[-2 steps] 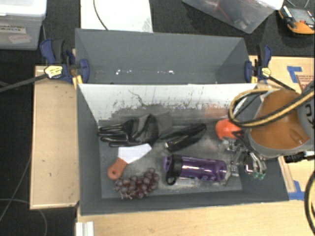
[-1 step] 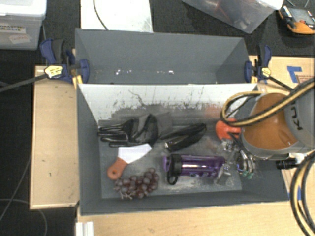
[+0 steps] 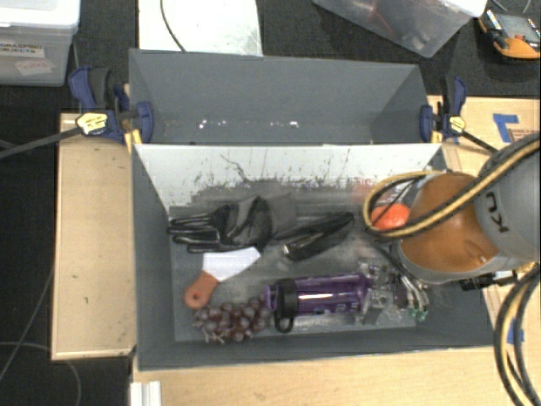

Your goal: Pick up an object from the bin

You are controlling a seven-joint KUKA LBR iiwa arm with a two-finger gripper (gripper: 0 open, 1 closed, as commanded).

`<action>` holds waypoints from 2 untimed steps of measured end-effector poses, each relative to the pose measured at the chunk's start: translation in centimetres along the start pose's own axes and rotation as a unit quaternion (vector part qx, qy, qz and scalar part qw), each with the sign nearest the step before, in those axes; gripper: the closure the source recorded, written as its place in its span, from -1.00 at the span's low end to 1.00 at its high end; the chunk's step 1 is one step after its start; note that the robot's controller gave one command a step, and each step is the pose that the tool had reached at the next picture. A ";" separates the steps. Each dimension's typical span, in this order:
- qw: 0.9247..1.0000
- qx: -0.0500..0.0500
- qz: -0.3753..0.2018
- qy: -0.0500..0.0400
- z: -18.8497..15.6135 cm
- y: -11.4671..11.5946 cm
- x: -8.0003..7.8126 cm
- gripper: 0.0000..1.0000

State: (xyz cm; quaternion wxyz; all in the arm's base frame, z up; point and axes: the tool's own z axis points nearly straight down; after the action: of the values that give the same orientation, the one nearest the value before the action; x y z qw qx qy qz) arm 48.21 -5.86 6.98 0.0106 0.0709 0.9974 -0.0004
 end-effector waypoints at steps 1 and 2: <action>1.000 0.000 -0.001 0.000 0.0 0.0 0.0 1.00; 1.000 0.000 -0.013 -0.004 -9.0 1.3 -0.8 1.00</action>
Offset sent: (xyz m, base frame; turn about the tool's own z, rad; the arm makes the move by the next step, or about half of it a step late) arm 0.0063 0.0114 0.0888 -0.0226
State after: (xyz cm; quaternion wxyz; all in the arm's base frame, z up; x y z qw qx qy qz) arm 49.03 -4.71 16.03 0.0145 0.0581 0.9982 -0.0004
